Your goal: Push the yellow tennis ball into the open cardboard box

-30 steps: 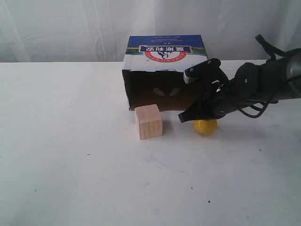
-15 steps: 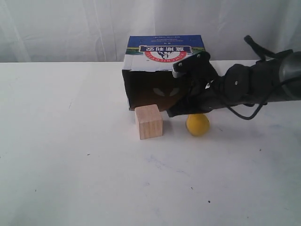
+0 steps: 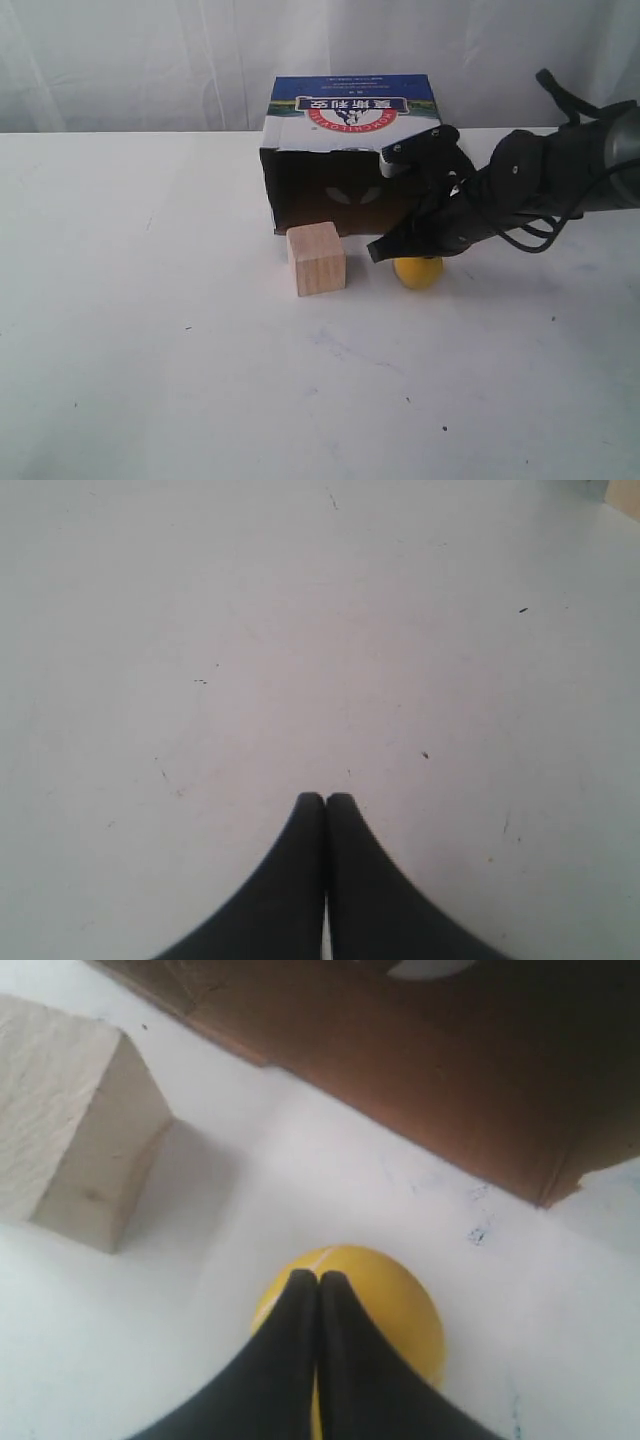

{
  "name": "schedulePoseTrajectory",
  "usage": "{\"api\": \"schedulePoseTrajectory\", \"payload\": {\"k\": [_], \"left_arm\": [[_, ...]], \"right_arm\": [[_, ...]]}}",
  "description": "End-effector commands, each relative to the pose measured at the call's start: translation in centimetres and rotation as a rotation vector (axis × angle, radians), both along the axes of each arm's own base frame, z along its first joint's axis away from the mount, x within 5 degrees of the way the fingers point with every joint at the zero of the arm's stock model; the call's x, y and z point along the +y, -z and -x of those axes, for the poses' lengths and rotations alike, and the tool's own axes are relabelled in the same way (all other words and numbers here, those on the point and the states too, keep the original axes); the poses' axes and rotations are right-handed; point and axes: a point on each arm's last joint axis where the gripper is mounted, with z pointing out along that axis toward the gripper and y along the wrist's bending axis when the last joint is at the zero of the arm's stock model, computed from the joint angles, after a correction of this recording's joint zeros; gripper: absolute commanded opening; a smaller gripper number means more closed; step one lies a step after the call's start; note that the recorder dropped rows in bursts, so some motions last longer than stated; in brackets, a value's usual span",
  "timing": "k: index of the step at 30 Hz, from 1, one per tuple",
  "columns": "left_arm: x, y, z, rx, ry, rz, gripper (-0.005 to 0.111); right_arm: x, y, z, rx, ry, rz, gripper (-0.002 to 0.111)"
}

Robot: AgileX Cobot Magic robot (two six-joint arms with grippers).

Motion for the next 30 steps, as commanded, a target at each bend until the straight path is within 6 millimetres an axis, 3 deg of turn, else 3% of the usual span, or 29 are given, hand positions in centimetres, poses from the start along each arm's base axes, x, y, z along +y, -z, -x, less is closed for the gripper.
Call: {"api": "schedulePoseTrajectory", "payload": {"k": [1, 5, 16, 22, 26, 30], "left_arm": [[-0.1, 0.3, 0.1, 0.027, 0.01, 0.01, 0.0], [-0.1, 0.3, 0.1, 0.027, 0.01, 0.01, 0.0], [-0.1, 0.3, 0.1, 0.027, 0.01, 0.01, 0.0], [-0.1, 0.3, 0.1, 0.027, 0.01, 0.01, 0.0], [-0.1, 0.3, 0.1, 0.027, 0.01, 0.01, 0.0], [-0.1, 0.3, 0.1, 0.027, 0.01, 0.01, 0.0]], "right_arm": [[-0.2, 2.2, -0.2, 0.047, 0.015, 0.016, 0.0], [-0.2, 2.6, -0.9, -0.015, 0.034, 0.012, 0.0], [-0.3, 0.9, -2.8, -0.286, 0.095, -0.027, 0.0], [-0.5, -1.5, -3.3, -0.445, 0.126, -0.059, 0.0], [-0.5, -2.7, -2.2, -0.358, 0.084, -0.047, 0.0], [-1.0, -1.8, -0.7, -0.126, 0.034, -0.013, 0.0]]}}
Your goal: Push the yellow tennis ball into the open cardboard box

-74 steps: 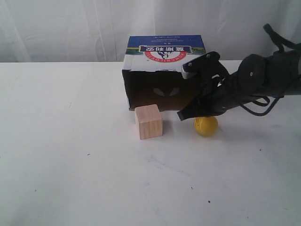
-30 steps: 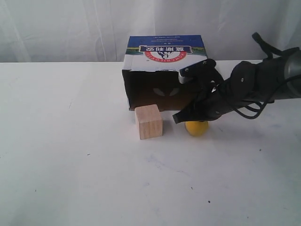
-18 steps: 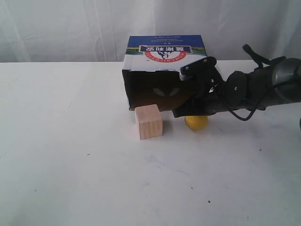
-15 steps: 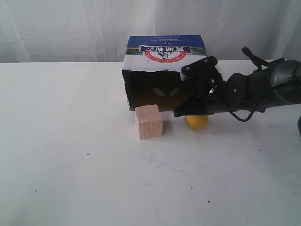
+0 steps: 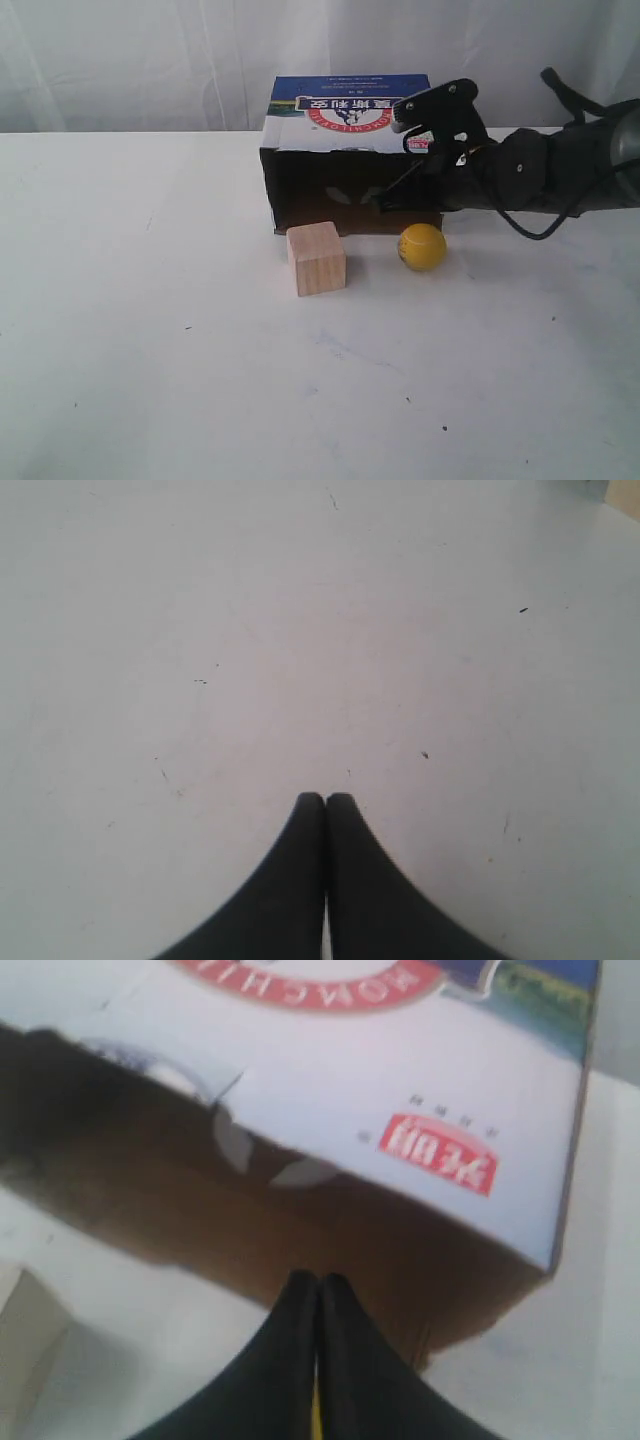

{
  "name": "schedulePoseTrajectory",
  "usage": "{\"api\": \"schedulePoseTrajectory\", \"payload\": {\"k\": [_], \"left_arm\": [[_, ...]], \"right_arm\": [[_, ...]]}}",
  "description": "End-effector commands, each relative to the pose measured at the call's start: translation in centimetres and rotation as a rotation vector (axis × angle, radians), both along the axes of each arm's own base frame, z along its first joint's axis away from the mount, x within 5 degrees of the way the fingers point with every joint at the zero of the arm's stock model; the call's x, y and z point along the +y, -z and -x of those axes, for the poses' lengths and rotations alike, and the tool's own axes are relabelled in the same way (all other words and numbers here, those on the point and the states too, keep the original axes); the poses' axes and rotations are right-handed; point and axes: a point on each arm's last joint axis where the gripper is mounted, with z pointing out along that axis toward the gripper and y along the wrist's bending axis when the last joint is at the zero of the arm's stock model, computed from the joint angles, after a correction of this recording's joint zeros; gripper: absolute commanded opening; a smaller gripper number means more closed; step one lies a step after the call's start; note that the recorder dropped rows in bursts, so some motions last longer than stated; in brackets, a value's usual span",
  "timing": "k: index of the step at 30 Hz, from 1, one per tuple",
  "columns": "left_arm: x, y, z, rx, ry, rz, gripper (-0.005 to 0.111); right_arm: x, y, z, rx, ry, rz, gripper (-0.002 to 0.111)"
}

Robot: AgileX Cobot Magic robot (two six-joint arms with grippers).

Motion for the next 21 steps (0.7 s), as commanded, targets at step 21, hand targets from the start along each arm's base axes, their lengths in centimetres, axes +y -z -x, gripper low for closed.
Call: {"api": "schedulePoseTrajectory", "payload": {"k": [21], "left_arm": [[-0.1, 0.3, 0.1, 0.027, 0.01, 0.01, 0.0]], "right_arm": [[-0.9, 5.6, -0.9, 0.149, 0.04, 0.031, 0.0]]}}
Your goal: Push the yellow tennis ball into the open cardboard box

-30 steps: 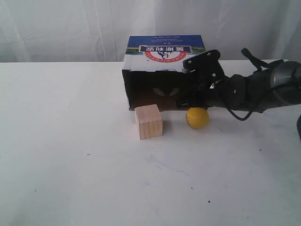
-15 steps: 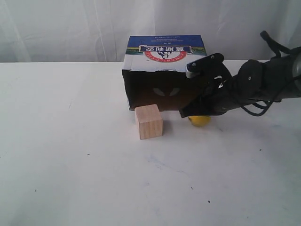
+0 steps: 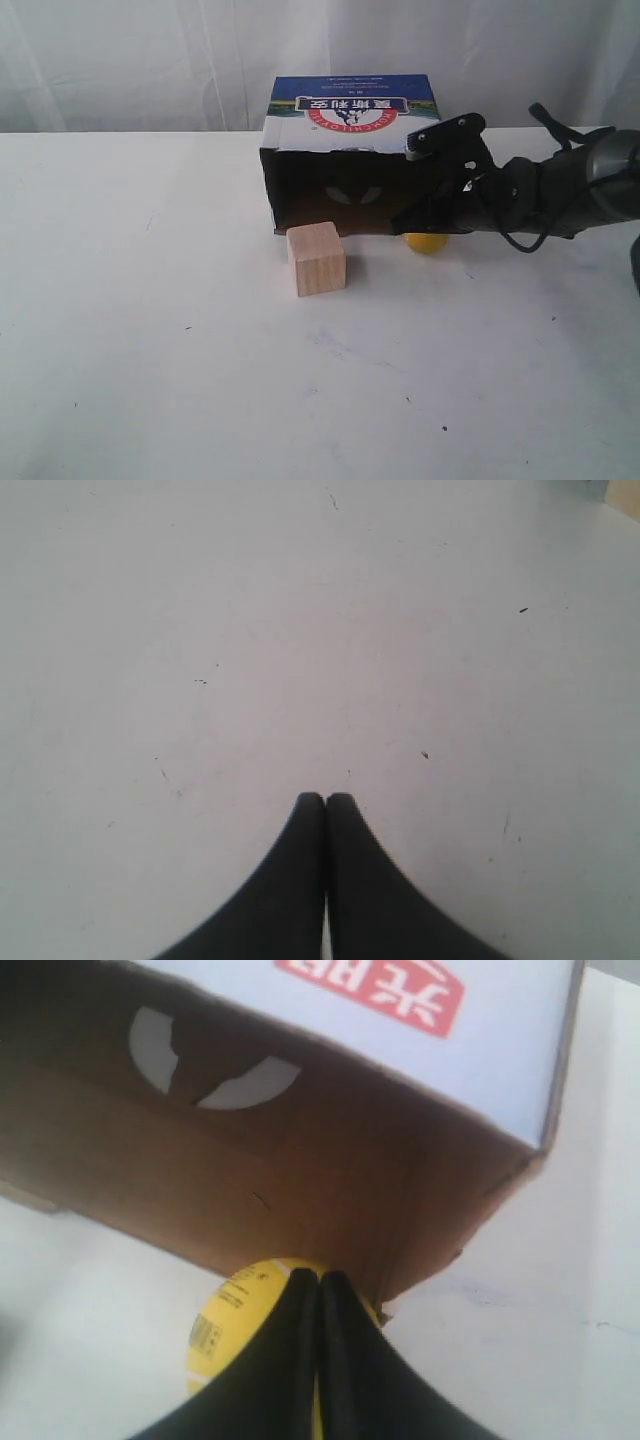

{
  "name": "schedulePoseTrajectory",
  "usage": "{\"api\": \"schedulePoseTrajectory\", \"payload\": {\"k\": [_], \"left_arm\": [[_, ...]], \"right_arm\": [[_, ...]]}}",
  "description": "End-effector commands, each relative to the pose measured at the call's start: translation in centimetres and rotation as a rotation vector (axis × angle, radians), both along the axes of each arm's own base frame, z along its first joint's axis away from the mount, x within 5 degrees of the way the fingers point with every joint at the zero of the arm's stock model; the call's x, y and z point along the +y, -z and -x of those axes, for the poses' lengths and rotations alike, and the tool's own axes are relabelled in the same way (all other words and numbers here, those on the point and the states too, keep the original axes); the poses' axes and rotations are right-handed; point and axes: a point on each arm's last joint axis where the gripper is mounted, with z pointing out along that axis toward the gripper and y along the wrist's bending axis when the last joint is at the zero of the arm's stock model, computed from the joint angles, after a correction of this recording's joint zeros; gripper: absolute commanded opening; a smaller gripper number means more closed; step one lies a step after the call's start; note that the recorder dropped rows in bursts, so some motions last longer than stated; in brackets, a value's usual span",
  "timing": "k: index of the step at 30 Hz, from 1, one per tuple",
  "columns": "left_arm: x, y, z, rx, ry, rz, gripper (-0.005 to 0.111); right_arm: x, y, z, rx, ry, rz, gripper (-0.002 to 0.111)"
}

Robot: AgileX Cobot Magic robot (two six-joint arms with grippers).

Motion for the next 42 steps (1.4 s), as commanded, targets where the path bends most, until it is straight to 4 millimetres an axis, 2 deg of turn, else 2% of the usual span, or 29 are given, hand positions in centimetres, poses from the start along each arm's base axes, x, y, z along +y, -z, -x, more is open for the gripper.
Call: {"api": "schedulePoseTrajectory", "payload": {"k": [1, 5, 21, 32, 35, 39, 42], "left_arm": [[-0.1, 0.3, 0.1, 0.027, 0.01, 0.01, 0.0], [-0.1, 0.3, 0.1, 0.027, 0.01, 0.01, 0.0], [-0.1, 0.3, 0.1, 0.027, 0.01, 0.01, 0.0], [-0.1, 0.3, 0.1, 0.027, 0.01, 0.01, 0.0], [-0.1, 0.3, 0.1, 0.027, 0.01, 0.01, 0.0], [-0.1, 0.3, 0.1, 0.027, 0.01, 0.01, 0.0], [-0.1, 0.3, 0.1, 0.027, 0.01, 0.01, 0.0]], "right_arm": [[1.0, 1.0, 0.5, 0.067, -0.029, 0.001, 0.0], [1.7, 0.4, 0.2, 0.018, -0.038, -0.006, 0.0], [1.8, -0.4, -0.1, -0.008, -0.029, -0.022, 0.0], [1.7, -4.4, 0.5, -0.074, -0.038, -0.052, 0.0], [1.6, -4.7, 1.5, 0.026, -0.065, -0.047, 0.0], [1.7, -3.7, 3.4, 0.248, -0.117, -0.022, 0.0], [1.3, -3.0, 3.9, 0.27, -0.11, -0.016, 0.0]]}}
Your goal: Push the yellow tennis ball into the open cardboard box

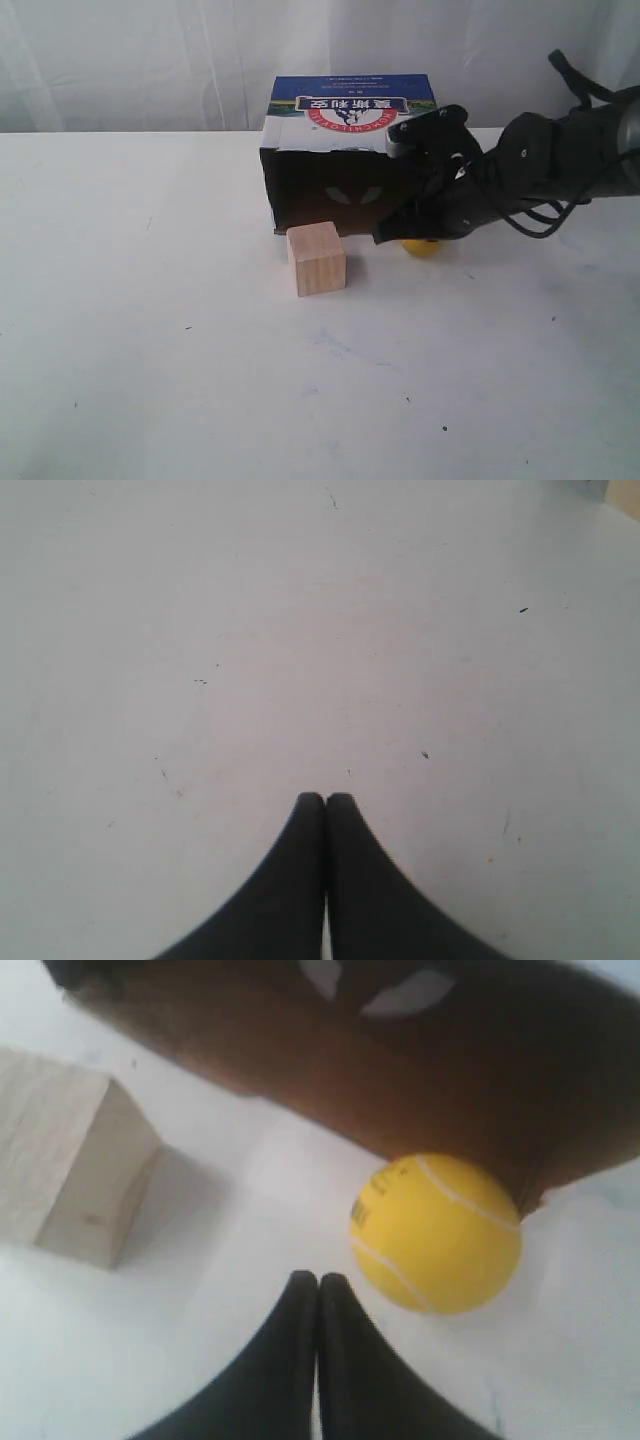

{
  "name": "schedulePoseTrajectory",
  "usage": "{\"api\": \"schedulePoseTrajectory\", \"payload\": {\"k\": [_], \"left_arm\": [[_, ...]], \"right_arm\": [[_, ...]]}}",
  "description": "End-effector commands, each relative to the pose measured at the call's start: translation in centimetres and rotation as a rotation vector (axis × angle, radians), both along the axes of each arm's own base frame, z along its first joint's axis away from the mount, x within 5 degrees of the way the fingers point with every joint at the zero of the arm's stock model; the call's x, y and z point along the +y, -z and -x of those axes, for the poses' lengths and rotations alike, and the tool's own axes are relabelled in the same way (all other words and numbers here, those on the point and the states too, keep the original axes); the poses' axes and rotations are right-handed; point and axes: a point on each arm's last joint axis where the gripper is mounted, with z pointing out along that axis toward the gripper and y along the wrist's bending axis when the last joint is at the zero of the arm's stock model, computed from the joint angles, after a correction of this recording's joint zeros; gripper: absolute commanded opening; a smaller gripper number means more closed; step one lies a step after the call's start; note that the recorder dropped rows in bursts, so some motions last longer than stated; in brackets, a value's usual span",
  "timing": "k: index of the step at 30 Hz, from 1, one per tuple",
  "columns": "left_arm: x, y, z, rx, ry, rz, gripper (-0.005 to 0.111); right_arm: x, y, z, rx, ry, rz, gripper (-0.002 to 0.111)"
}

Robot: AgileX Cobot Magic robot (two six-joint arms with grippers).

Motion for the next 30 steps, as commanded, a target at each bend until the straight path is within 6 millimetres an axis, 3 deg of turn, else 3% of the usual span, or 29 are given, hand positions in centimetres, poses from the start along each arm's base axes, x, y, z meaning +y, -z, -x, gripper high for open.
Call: {"api": "schedulePoseTrajectory", "payload": {"k": [1, 8, 20, 21, 24, 30], "left_arm": [[-0.1, 0.3, 0.1, 0.027, 0.01, 0.01, 0.0], [-0.1, 0.3, 0.1, 0.027, 0.01, 0.01, 0.0], [-0.1, 0.3, 0.1, 0.027, 0.01, 0.01, 0.0], [-0.1, 0.3, 0.1, 0.027, 0.01, 0.01, 0.0], [-0.1, 0.3, 0.1, 0.027, 0.01, 0.01, 0.0], [-0.1, 0.3, 0.1, 0.027, 0.01, 0.01, 0.0]], "right_arm": [[-0.8, 0.9, 1.0, 0.076, 0.018, 0.006, 0.0], [-3.3, 2.0, 0.9, 0.098, 0.093, 0.013, 0.0], [-2.3, 4.9, -1.4, -0.002, 0.122, 0.014, 0.0], [-1.9, 4.8, -2.0, -0.039, 0.124, 0.008, 0.0], [-0.9, 1.5, -6.1, -0.329, 0.229, -0.119, 0.0], [0.0, 1.9, -5.3, -0.182, 0.214, -0.137, 0.0]]}}
